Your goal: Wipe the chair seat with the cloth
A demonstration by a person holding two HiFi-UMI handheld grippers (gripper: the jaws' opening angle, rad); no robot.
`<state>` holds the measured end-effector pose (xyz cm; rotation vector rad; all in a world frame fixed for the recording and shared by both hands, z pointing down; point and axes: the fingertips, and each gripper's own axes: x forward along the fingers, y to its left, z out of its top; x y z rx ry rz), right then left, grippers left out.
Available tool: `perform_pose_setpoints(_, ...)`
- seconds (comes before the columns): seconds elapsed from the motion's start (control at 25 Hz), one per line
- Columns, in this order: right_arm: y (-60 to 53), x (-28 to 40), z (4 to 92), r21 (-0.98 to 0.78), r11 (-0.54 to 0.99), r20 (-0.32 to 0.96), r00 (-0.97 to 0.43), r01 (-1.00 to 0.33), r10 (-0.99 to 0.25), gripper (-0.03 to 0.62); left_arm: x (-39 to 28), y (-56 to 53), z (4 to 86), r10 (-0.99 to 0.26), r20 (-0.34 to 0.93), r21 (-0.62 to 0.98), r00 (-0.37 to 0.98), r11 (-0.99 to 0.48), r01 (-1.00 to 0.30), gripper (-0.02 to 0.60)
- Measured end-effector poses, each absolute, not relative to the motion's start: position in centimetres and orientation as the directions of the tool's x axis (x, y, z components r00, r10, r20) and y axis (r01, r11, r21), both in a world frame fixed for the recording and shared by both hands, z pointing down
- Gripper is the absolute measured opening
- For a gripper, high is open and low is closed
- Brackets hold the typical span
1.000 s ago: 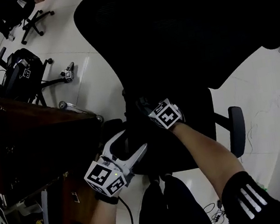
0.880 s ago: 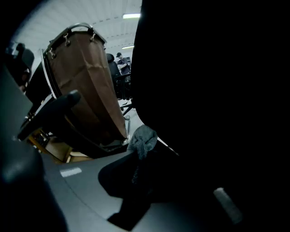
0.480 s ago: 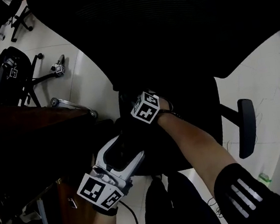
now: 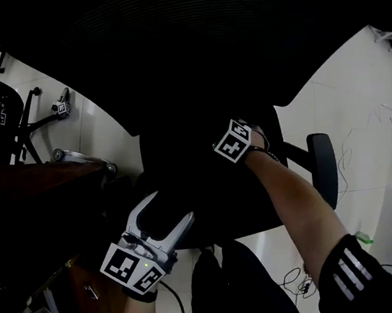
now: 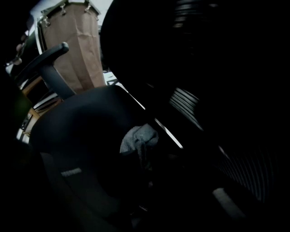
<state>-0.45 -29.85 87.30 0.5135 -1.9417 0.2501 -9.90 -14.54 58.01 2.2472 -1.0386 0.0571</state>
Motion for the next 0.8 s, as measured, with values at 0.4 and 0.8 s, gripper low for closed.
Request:
perform_pose_setpoints(0.4,-30.7,13.2,86.0,0.167,0.794,0.938,-0.154,-0.584,-0.311,0.051,-5.9,-14.5,57.2,-0.605,0.297,0.538,0.739,-0.533,-0.653,0.327)
perform_pose_setpoints(0.8,-28.7,14.4,85.3,0.151,0.737,0.925,-0.167,-0.659,-0.340,0.049,-5.6,-12.9,57.5,-0.581,0.314,0.547,0.751,-0.536,-0.643,0.325)
